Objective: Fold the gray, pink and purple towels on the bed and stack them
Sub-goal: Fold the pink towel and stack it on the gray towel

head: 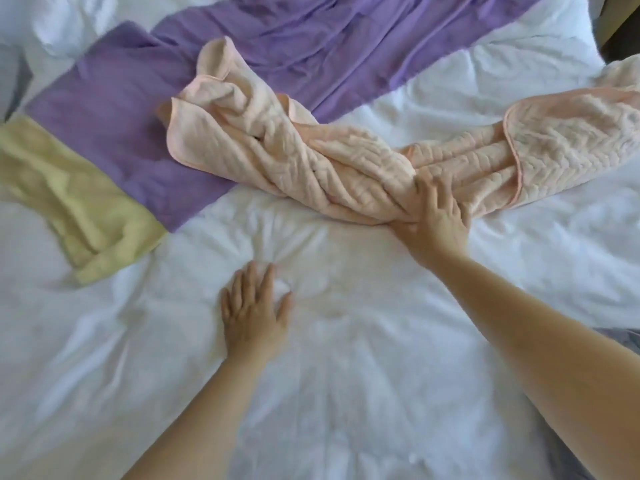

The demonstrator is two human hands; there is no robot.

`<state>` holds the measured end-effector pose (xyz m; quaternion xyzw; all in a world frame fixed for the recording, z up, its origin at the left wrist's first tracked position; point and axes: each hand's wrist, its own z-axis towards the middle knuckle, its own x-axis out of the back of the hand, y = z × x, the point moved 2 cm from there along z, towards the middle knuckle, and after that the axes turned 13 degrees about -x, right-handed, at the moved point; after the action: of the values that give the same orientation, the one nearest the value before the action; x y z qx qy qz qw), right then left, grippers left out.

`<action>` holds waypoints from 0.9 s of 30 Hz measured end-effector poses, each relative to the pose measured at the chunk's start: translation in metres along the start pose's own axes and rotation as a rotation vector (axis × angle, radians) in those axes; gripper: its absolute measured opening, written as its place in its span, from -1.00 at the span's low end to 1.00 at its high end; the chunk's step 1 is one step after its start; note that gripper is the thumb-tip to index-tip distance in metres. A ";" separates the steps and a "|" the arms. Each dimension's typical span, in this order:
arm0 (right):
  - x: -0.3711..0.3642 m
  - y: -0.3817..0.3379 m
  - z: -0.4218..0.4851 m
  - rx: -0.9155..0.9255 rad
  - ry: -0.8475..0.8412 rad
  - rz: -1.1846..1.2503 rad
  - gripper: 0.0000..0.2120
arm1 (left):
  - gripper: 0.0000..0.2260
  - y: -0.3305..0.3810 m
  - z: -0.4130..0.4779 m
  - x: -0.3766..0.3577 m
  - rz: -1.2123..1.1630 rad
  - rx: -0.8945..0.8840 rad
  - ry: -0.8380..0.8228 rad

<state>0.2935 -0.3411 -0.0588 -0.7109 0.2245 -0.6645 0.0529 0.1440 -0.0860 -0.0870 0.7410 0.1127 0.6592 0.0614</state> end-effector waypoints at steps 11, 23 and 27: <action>0.084 -0.040 -0.054 -0.040 -0.140 0.251 -0.73 | -0.83 0.018 0.018 0.078 -0.950 0.256 -0.036; 0.340 -0.158 -0.174 0.196 -0.326 0.893 -0.92 | -0.62 0.143 -0.029 0.343 -1.609 -0.211 -0.028; 0.406 -0.169 -0.218 0.220 -0.350 1.048 -0.80 | -0.66 0.160 -0.072 0.421 -1.472 -0.429 0.061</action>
<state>0.1313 -0.2995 0.4022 -0.5945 0.4648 -0.4409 0.4859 0.1308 -0.1408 0.3655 0.4282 0.4483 0.4757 0.6240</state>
